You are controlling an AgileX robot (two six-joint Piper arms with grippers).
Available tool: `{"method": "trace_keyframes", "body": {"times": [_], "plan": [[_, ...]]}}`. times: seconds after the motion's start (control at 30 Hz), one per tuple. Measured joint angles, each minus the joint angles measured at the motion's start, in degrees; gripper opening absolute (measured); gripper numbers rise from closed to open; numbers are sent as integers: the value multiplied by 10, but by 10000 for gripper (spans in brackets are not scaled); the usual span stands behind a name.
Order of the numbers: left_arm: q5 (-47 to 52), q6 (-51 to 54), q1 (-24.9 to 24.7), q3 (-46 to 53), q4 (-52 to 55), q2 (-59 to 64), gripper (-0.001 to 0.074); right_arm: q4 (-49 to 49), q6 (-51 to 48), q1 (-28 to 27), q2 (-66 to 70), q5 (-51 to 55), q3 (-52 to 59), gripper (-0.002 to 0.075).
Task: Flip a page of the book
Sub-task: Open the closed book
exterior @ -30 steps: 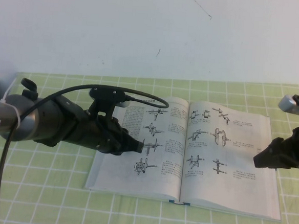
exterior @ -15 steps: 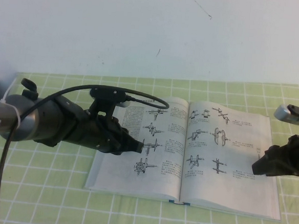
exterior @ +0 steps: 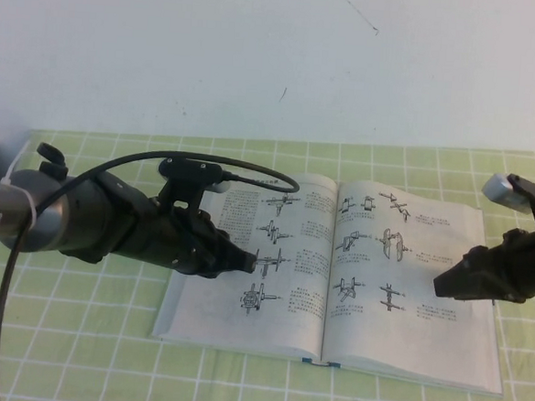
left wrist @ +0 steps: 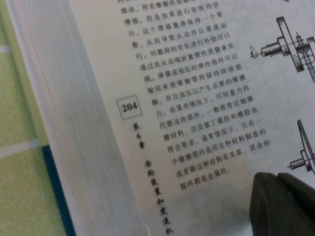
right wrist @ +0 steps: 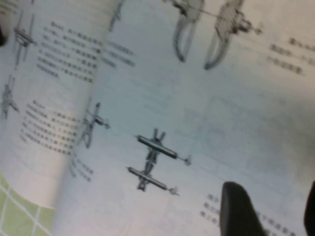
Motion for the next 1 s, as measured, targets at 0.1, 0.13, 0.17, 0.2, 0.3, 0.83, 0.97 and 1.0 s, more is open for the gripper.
{"method": "trace_keyframes", "body": {"times": [0.1,0.13,0.17,0.2,0.3,0.83,0.97,1.0], "plan": [[2,0,0,-1,-6,5,-4,5,-4,1,0,19,-18,291],[4,0,1,-1,-7,6,-4,5,-3,1,0,21,-23,291],[4,0,1,-2,-7,7,-4,-2,-1,1,0,25,-30,291],[4,0,1,-4,-7,7,-4,-12,6,1,0,28,-37,291],[5,0,1,-4,-7,8,-4,-78,64,1,0,37,-60,291],[5,4,1,-4,-10,8,-4,-196,179,1,7,33,-71,291],[5,4,1,-4,-11,8,-4,-192,181,1,32,29,-71,291],[5,4,1,-4,-11,8,-4,-185,181,1,34,31,-73,290]]}}
